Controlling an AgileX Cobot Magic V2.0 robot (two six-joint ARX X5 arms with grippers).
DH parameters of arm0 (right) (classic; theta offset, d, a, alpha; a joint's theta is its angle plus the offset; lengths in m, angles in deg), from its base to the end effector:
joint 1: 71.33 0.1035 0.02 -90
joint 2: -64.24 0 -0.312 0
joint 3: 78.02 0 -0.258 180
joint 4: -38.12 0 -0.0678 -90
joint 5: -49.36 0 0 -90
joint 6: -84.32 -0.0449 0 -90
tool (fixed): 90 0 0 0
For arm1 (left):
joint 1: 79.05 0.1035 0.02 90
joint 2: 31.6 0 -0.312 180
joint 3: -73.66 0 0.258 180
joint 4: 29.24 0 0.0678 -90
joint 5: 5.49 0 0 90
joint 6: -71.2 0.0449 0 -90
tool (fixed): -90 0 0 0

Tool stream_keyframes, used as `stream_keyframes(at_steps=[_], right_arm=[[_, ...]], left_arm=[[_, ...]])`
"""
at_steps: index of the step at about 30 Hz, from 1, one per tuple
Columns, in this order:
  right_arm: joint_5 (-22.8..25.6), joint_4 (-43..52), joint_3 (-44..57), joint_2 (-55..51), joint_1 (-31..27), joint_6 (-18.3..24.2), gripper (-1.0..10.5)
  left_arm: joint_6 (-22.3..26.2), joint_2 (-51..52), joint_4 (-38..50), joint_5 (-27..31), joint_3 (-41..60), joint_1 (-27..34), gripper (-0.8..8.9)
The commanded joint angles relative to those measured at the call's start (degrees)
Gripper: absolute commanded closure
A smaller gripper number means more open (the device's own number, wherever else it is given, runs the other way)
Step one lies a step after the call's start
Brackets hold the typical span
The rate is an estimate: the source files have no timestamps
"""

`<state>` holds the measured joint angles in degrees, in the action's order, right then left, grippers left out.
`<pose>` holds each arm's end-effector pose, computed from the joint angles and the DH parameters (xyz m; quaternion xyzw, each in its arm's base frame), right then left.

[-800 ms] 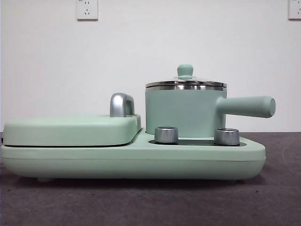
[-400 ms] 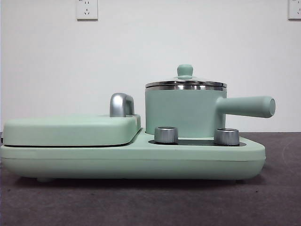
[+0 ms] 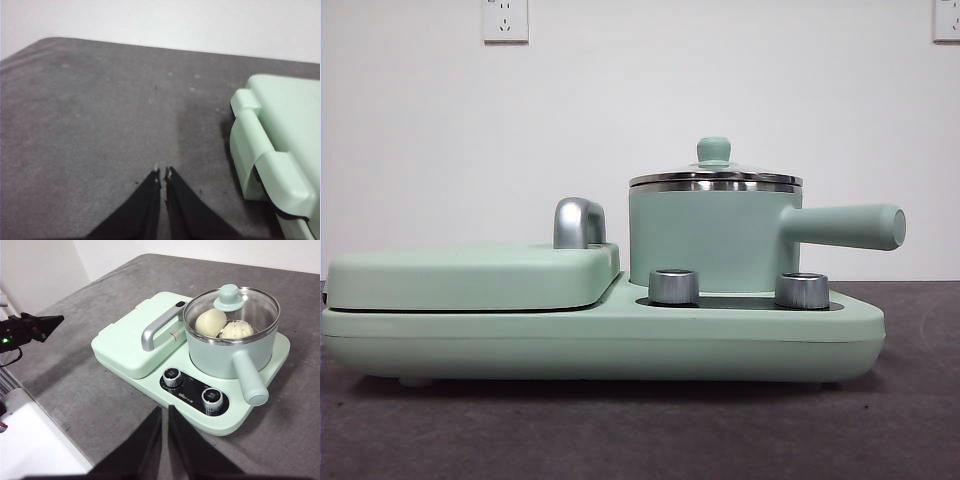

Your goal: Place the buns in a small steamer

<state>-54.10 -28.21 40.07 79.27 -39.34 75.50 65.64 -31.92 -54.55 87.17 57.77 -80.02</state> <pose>-0.0054 0.0089 0.3356 0.0428 0.1955 0.3668 0.9085 0.0676 0.0009 0.1554 -0.0456 0.0840 0.0188 0.9952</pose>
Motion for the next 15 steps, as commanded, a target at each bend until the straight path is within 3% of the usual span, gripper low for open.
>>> stream_keyframes(at_steps=[1, 8, 15], right_arm=[[0.0, 0.6, -0.3, 0.2, 0.4, 0.4, 9.3], [0.0, 0.6, -0.3, 0.2, 0.4, 0.4, 9.3], [0.0, 0.6, -0.3, 0.2, 0.4, 0.4, 9.3]], left_arm=[[-0.7, 0.1, -0.4, -0.5, 1.1, 0.2, 7.93], [5.4, 0.1, -0.1, -0.9, 1.3, 0.2, 7.92], [5.6, 0.1, -0.1, -0.9, 1.3, 0.2, 7.92]])
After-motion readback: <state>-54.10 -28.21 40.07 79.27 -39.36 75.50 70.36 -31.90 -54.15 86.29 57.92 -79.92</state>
